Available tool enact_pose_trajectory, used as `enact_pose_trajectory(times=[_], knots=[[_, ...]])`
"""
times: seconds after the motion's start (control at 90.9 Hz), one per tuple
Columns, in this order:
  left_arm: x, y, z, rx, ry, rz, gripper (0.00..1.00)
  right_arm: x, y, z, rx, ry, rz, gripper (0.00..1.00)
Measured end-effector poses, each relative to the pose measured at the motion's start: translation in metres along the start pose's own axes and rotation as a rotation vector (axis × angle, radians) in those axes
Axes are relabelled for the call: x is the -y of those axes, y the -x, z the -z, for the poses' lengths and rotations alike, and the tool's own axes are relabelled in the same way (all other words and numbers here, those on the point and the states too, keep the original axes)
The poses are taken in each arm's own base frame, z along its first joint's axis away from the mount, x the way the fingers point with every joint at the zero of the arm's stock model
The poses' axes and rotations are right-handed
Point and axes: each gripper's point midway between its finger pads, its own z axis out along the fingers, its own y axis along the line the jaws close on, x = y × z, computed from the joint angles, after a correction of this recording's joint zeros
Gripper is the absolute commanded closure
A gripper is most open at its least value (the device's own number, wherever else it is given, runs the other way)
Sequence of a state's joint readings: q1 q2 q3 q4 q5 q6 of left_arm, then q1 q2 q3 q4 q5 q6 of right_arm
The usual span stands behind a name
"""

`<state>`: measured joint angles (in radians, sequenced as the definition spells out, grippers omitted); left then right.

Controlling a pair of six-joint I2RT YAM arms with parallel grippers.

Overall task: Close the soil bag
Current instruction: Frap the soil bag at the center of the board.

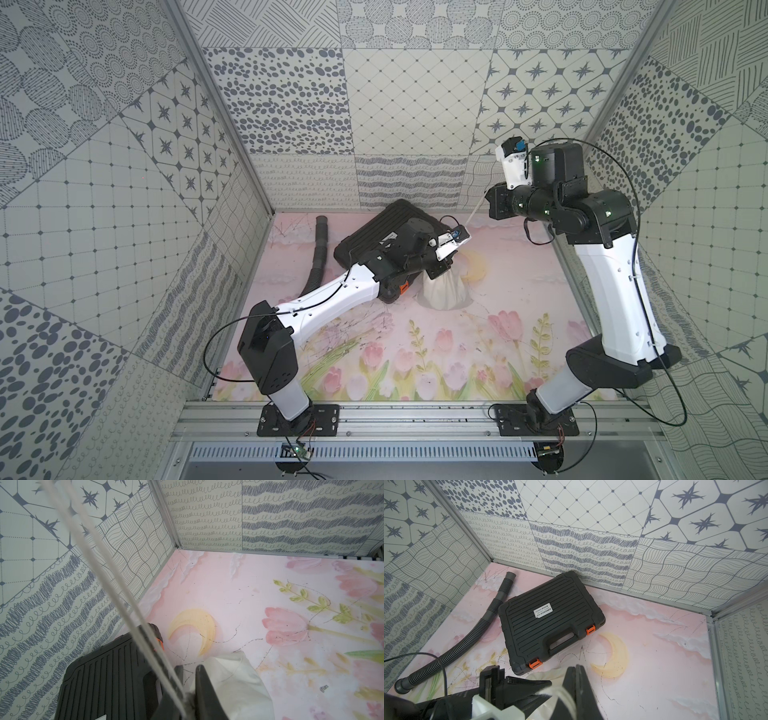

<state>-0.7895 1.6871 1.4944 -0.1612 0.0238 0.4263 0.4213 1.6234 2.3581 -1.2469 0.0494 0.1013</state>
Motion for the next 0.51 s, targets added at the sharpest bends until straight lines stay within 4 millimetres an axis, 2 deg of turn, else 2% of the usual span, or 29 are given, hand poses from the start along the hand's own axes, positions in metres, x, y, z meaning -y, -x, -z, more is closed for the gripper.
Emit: enact_pose_trajectory(times=[0.077,0.253,0.374,0.506], knots=[[0.0001,-0.0013,0.0000,-0.001,0.002,-0.011,0.94,-0.0001,-0.0002,-0.0003,-0.001,0.000,0.000,1.00],[-0.0006,-0.0018,0.0007,-0.003,0.008,-0.015,0.94,0.0001,-0.0015,-0.0016,-0.006,-0.001,-0.002,1.00],[-0.0018,-0.0001,0.0014,-0.001,0.011,-0.016,1.00,0.0001,-0.0005,-0.0009,-0.002,-0.001,-0.001,1.00],[-0.0029,-0.0006,0.0016,-0.009,0.016,-0.021,1.00,0.0004,-0.0004,-0.0008,-0.001,-0.001,0.000,1.00]])
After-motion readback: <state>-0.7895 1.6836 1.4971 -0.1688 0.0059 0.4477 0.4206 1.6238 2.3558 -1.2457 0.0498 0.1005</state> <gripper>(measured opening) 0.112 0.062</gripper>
